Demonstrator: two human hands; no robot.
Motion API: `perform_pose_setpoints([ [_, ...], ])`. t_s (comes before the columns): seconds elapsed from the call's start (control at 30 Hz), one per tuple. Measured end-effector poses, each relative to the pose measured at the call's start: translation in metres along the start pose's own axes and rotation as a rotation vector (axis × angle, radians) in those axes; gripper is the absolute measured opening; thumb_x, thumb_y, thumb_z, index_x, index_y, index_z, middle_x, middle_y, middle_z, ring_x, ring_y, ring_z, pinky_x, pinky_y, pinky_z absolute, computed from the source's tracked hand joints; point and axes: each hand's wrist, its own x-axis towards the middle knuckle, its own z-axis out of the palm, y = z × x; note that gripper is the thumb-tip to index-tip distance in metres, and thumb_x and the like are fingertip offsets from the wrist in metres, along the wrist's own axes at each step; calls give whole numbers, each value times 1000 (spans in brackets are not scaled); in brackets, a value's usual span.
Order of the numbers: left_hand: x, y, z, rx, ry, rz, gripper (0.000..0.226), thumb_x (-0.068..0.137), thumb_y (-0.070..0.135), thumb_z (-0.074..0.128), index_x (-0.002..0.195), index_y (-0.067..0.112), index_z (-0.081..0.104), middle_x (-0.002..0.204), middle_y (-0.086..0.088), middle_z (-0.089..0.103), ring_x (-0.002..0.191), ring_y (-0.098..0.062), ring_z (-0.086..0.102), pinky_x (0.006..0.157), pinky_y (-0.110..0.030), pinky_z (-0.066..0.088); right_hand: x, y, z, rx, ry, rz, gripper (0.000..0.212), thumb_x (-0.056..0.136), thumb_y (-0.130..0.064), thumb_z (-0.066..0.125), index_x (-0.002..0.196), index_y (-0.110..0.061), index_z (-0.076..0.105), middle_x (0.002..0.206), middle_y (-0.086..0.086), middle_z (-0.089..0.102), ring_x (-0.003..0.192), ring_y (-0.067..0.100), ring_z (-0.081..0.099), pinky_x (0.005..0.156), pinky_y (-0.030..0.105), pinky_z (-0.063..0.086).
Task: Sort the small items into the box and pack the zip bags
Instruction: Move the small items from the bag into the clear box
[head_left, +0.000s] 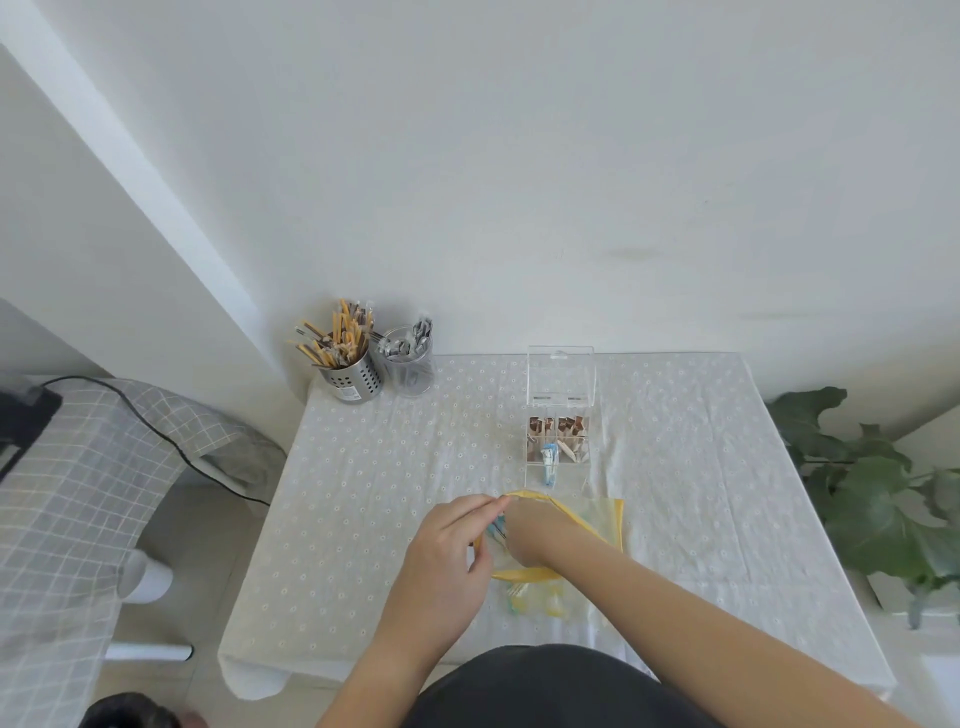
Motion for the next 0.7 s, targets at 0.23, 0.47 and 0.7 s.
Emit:
perform_pose_setpoints([
  [0.23, 0, 0, -1, 24, -40, 7, 56, 94, -1, 63, 138, 33, 67, 125, 43, 49, 124, 7, 49, 104, -11, 42, 0, 1, 8, 66, -4, 51, 11, 105, -14, 47, 97, -12, 55, 73, 0, 42, 80, 20, 48, 68, 28, 37],
  [0.47, 6, -2, 0, 10, -74, -15, 59, 93, -3, 62, 139, 35, 66, 125, 44, 49, 125, 6, 49, 103, -19, 47, -5, 6, 6, 284, -3, 79, 29, 105, -12, 44, 127, -4, 62, 123, 11, 67, 94, 22, 60, 85, 32, 49],
  [0.7, 13, -3, 2, -6, -79, -33, 62, 94, -2, 60, 141, 39, 63, 127, 45, 48, 125, 2, 49, 101, -24, 52, -10, 15, 0, 403, 43, 56, 38, 101, -6, 51, 137, -18, 57, 131, 3, 62, 114, 23, 64, 80, 27, 47],
])
